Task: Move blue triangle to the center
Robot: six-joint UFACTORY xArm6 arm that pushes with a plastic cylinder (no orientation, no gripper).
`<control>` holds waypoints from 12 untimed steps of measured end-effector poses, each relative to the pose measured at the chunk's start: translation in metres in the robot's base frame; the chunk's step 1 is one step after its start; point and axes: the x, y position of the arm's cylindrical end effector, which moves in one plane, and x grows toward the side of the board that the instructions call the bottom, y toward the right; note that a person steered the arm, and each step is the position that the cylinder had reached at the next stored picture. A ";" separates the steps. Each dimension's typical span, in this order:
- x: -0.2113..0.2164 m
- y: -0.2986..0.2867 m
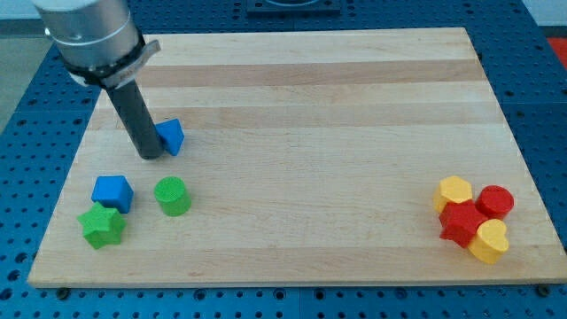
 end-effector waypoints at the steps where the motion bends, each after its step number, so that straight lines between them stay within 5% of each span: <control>1: -0.022 -0.003; 5: -0.046 0.156; 6: -0.036 0.137; 10: 0.016 -0.105; 12: 0.101 -0.105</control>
